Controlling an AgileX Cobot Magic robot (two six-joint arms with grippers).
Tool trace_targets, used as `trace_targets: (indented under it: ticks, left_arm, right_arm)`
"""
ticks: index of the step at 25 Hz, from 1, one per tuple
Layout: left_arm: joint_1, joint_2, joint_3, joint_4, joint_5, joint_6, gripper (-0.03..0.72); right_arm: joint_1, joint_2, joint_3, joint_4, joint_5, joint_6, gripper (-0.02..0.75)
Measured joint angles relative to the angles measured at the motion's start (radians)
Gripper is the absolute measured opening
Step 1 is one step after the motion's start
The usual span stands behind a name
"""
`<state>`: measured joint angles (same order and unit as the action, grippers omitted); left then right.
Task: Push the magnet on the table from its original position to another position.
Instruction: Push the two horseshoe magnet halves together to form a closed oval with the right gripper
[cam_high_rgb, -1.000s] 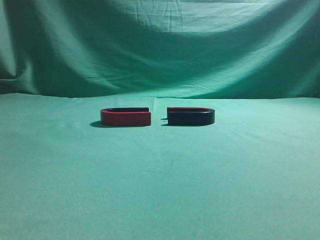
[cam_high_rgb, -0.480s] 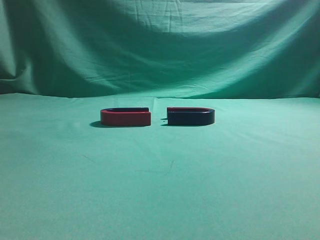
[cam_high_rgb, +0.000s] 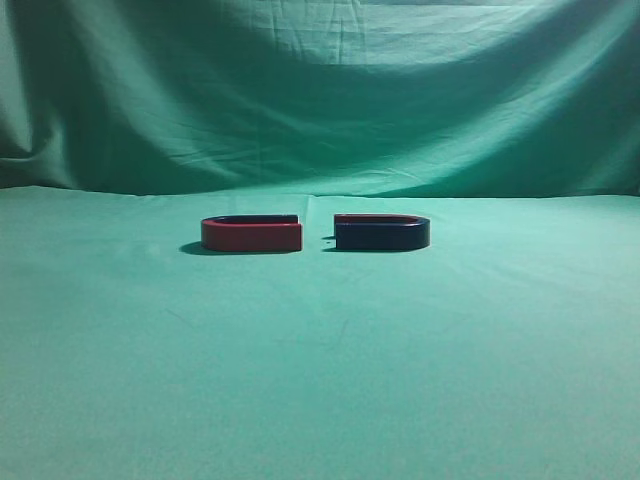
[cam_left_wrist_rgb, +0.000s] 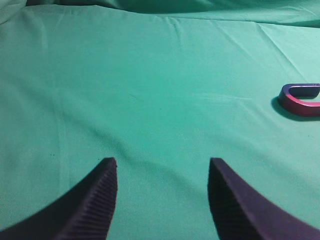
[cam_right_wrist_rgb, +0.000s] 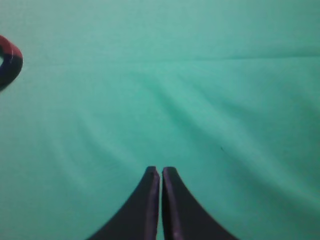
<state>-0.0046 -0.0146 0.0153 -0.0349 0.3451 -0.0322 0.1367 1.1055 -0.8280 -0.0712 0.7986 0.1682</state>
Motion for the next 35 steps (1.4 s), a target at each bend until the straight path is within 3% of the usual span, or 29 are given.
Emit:
trace_targets:
  ticks: [9,15,24,35]
  left_arm:
    - [0.000,0.000,0.000,0.000,0.000,0.000,0.372]
    - [0.000,0.000,0.000,0.000,0.000,0.000,0.372]
    - [0.000,0.000,0.000,0.000,0.000,0.000,0.372]
    - [0.000,0.000,0.000,0.000,0.000,0.000,0.372]
  right_arm:
    - [0.203,0.363,-0.240,0.002,0.073,-0.012,0.000]
    - [0.288,0.587,-0.432,0.004,0.088,-0.012,0.000]
    - [0.301,0.860,-0.662,0.012,0.136,0.006,0.000]
    - [0.304,0.965,-0.695,0.044,0.091,0.008,0.000]
